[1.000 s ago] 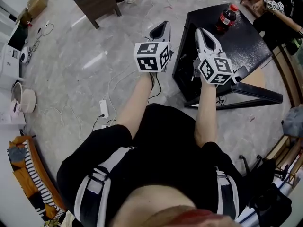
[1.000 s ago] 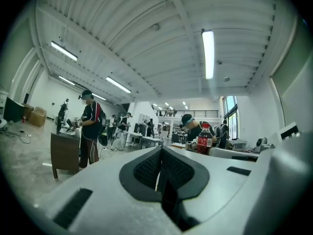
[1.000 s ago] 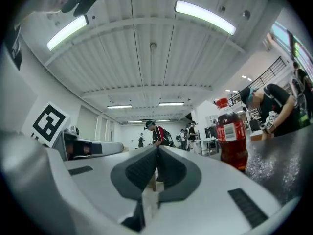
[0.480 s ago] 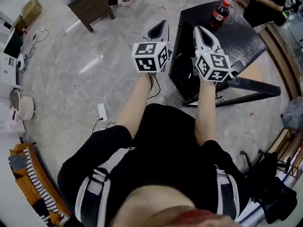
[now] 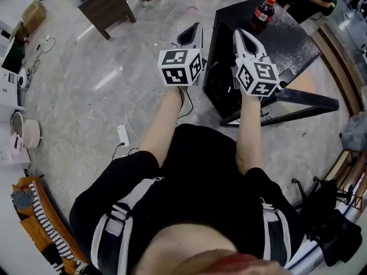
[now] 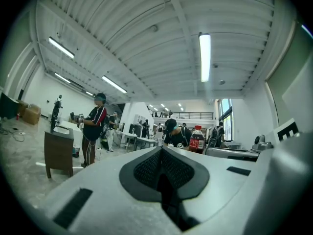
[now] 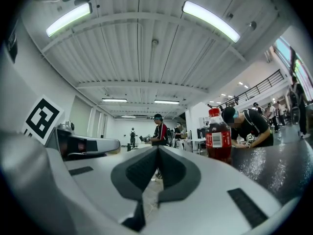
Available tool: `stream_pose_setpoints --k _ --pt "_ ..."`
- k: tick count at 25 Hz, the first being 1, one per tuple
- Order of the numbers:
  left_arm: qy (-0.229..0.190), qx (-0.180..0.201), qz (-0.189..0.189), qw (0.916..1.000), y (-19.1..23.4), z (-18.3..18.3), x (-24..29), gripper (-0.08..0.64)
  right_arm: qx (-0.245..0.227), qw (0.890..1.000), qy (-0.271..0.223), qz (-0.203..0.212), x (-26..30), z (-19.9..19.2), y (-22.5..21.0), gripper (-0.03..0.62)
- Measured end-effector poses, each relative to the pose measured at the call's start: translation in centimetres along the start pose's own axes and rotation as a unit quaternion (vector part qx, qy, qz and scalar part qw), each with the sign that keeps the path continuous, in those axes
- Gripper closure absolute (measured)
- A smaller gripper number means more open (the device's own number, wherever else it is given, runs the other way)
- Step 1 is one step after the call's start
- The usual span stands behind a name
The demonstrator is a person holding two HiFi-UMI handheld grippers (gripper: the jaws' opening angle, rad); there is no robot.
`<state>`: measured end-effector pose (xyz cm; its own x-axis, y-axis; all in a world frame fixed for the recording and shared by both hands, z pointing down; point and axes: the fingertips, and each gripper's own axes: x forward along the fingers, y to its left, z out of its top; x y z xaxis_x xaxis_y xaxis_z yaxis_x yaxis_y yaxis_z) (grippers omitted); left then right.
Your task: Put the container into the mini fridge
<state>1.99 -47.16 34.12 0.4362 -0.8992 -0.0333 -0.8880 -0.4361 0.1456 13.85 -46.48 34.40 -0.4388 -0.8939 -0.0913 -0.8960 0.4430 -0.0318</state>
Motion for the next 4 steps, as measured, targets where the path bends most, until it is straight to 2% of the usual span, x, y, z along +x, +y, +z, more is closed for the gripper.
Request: stream_pose_setpoints --k 4 --pt "0.0 0.001 0.0 1.0 0.03 0.08 -0.01 0.551 0.001 1.0 0.0 -0.001 -0.07 0.01 0.03 0.581"
